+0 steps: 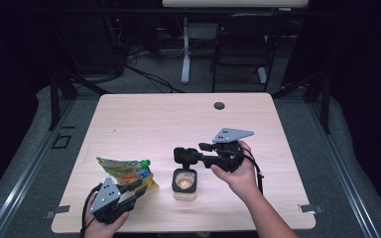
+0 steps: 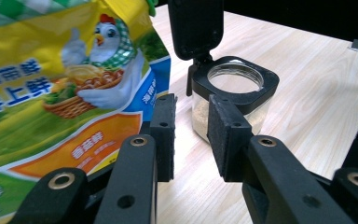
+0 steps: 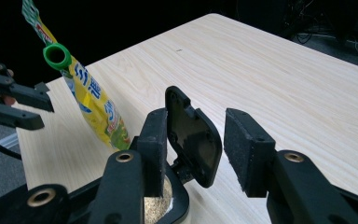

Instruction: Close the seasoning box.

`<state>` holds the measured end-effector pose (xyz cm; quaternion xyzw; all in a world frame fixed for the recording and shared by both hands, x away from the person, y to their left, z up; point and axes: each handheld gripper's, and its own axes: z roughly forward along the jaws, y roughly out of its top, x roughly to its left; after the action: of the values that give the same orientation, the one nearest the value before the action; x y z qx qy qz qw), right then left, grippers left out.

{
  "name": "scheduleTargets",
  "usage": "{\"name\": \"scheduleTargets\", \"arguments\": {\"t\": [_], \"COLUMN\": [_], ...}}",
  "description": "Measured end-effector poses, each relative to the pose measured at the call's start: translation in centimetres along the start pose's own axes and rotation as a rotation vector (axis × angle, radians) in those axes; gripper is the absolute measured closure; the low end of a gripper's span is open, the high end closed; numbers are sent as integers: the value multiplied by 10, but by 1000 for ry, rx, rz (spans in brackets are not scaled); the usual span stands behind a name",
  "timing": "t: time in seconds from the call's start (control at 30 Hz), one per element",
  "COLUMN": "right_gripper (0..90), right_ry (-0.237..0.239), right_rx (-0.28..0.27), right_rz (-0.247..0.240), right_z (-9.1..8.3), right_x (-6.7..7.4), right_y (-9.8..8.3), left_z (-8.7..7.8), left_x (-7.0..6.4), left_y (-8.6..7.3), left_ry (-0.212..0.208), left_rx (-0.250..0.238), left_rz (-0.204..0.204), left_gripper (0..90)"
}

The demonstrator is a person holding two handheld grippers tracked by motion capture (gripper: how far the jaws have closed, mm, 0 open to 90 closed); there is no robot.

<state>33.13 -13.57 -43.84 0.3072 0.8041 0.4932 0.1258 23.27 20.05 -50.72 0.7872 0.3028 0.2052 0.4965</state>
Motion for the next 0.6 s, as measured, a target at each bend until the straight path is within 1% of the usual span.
{"name": "scheduleTargets", "arguments": {"t": [0.07, 0.17, 0.23, 0.33, 0.37, 0.4, 0.47, 0.53, 0.6], "right_gripper": [588, 584, 583, 579, 581, 595, 606, 622, 648], "right_ry": [5, 15, 11, -17, -34, -43, -43, -35, -42], "right_rx": [4, -7, -6, -4, -5, -5, -6, -20, -15], "right_rz": [5, 11, 13, 11, 16, 16, 18, 16, 7], "right_z": [-1, -1, -1, -1, -1, 0, 1, 3, 4], "right_x": [-2, -5, -6, -8, -8, -8, -9, -10, -10], "right_y": [1, 3, 5, 8, 9, 9, 10, 10, 11], "left_z": [2, 5, 8, 12, 13, 15, 19, 23, 27], "left_x": [0, 0, -1, -2, -3, -3, -4, -6, -8], "left_y": [0, 1, 2, 3, 4, 4, 4, 5, 5], "left_ry": [-13, -20, -25, -26, -27, -27, -33, -40, -43], "left_rx": [-3, -5, -6, 1, 2, 3, 5, 4, 10], "left_rz": [-6, -13, -14, -10, -11, -14, -18, -16, -11], "left_gripper": [712, 715, 724, 738, 744, 750, 758, 767, 779]}}
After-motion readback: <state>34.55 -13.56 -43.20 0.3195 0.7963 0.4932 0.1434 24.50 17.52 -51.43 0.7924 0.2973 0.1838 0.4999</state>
